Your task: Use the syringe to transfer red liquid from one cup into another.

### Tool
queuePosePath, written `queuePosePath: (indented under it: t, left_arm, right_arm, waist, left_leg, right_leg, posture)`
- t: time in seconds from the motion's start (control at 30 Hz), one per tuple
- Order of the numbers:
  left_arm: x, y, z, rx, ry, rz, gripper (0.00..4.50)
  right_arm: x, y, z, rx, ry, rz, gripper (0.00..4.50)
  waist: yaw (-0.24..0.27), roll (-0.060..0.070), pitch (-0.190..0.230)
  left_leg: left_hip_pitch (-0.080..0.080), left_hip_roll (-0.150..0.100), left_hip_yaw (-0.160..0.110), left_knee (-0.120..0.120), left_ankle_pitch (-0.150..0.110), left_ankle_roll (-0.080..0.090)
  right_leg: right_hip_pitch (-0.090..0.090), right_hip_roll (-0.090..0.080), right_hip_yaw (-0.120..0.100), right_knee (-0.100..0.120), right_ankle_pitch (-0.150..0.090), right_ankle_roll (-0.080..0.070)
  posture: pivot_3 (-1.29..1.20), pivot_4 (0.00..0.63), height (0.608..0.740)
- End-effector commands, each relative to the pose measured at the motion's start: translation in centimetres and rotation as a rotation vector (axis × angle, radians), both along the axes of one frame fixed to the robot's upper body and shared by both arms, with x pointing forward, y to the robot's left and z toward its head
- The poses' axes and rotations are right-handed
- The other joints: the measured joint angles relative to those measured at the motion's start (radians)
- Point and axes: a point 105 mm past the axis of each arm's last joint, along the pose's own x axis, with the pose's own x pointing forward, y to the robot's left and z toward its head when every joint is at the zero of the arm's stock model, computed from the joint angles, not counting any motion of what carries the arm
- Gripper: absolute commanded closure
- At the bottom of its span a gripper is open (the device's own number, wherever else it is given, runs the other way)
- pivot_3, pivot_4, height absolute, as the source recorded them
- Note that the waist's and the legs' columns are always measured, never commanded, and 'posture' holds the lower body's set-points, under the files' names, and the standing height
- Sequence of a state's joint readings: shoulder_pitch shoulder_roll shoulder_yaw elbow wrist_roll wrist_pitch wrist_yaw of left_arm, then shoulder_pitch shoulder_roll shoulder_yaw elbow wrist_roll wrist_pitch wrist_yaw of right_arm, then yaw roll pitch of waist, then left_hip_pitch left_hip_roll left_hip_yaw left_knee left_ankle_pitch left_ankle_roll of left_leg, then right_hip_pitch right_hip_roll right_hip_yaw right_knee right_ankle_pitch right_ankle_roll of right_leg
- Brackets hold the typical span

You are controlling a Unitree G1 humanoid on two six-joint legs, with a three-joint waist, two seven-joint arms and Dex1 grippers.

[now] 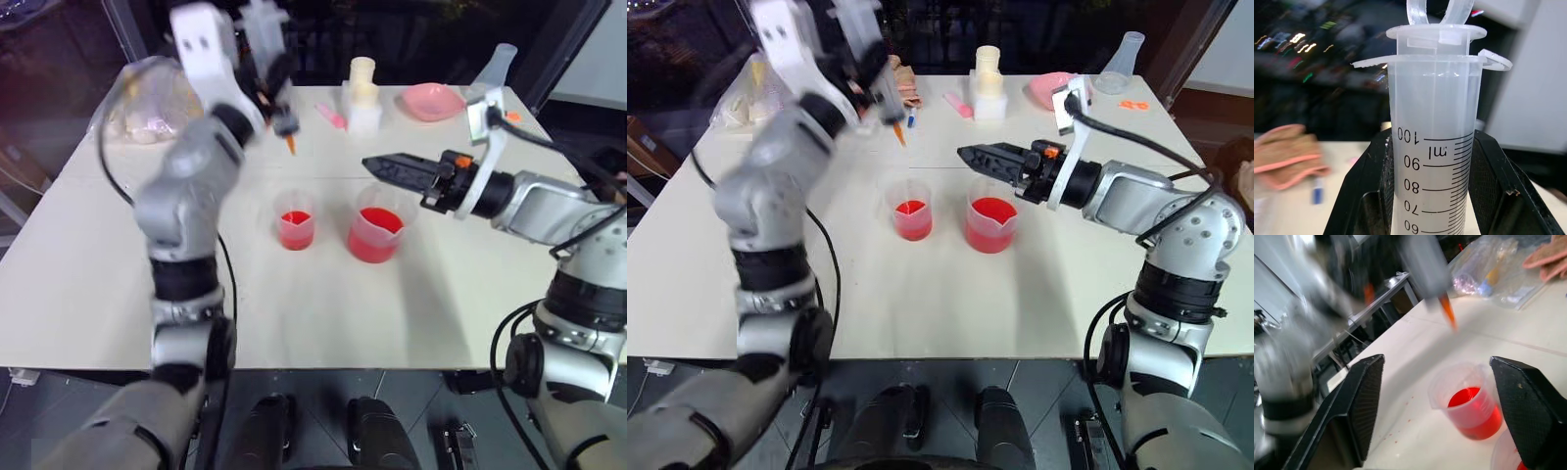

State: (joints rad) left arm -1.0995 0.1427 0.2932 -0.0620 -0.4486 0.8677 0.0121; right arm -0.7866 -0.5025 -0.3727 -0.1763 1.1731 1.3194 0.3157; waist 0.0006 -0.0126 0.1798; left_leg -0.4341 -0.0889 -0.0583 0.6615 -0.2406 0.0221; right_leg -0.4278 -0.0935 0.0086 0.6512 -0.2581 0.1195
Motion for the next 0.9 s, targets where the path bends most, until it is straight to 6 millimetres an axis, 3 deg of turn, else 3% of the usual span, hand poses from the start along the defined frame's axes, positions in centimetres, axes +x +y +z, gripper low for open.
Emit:
queuePosePath:
  t: [0.03, 0.2, 0.3, 0.43, 0.6, 0.77, 0.9]
  left_arm:
    - [2.6, 2.6, -1.9, 0.068, 0.295, 0.185, 2.99]
    - [3.9, 4.9, -6.0, 0.296, 0.725, 0.378, 2.99]
    - [3.9, 5.8, -7.6, 0.499, 0.854, 0.462, 2.99]
    - [3.6, 6.0, -9.1, 0.610, 0.978, 0.478, 2.99]
    - [3.1, 3.3, -11.4, 0.625, 1.087, 0.383, 2.99]
    - [2.7, 2.7, -14.5, 0.559, 1.200, 0.355, 2.99]
    - [2.4, 2.6, -15.8, 0.529, 1.247, 0.355, 2.99]
  right_arm:
    - [-0.7, 0.3, 1.4, 0.043, -0.072, 0.003, 0.97]
    - [-0.7, 0.6, 1.1, 0.060, -0.068, -0.006, 0.97]
    - [-0.8, 0.5, 1.0, 0.068, -0.064, -0.014, 0.97]
    - [-0.9, 0.5, 0.9, 0.070, -0.064, -0.020, 0.97]
    - [-1.0, 0.4, 0.8, 0.067, -0.066, -0.032, 0.97]
    - [-1.1, 0.2, 0.9, 0.068, -0.070, -0.049, 0.97]
    - [-1.2, 0.2, 0.9, 0.069, -0.070, -0.055, 0.97]
  waist:
    - [0.002, 0.000, 0.000]
    - [0.003, -0.001, 0.000]
    - [0.005, -0.001, 0.000]
    - [0.007, -0.001, 0.000]
    - [0.011, -0.001, 0.000]
    - [0.005, -0.001, 0.000]
    - [0.005, -0.001, 0.000]
  left_leg:
    - [0.000, 0.000, 0.000, 0.000, 0.000, 0.000]
    - [0.000, 0.000, 0.000, 0.000, 0.000, 0.000]
    - [0.000, -0.001, 0.000, 0.000, 0.000, -0.001]
    - [0.000, -0.001, 0.000, -0.001, 0.001, -0.003]
    - [-0.001, -0.001, 0.000, -0.002, 0.001, -0.002]
    - [-0.005, -0.001, 0.000, -0.001, 0.001, -0.003]
    - [-0.009, -0.001, 0.001, -0.001, 0.004, -0.008]
  right_leg:
    - [0.000, 0.000, 0.000, 0.000, 0.000, 0.000]
    - [0.000, 0.002, 0.000, 0.000, 0.001, 0.002]
    - [-0.001, 0.001, 0.000, 0.001, 0.002, 0.003]
    - [-0.001, 0.000, 0.001, 0.000, 0.002, 0.003]
    - [-0.003, -0.003, 0.002, 0.000, 0.002, 0.003]
    - [-0.007, -0.003, 0.003, 0.002, 0.002, 0.003]
    - [-0.014, -0.003, 0.004, 0.007, 0.002, 0.003]
  posture:
    - [0.00, 0.150, 0.740]
    - [0.00, 0.150, 0.740]
    - [0.00, 0.150, 0.740]
    - [0.00, 0.150, 0.740]
    - [0.00, 0.150, 0.740]
    - [0.00, 0.150, 0.740]
    - [0.00, 0.150, 0.740]
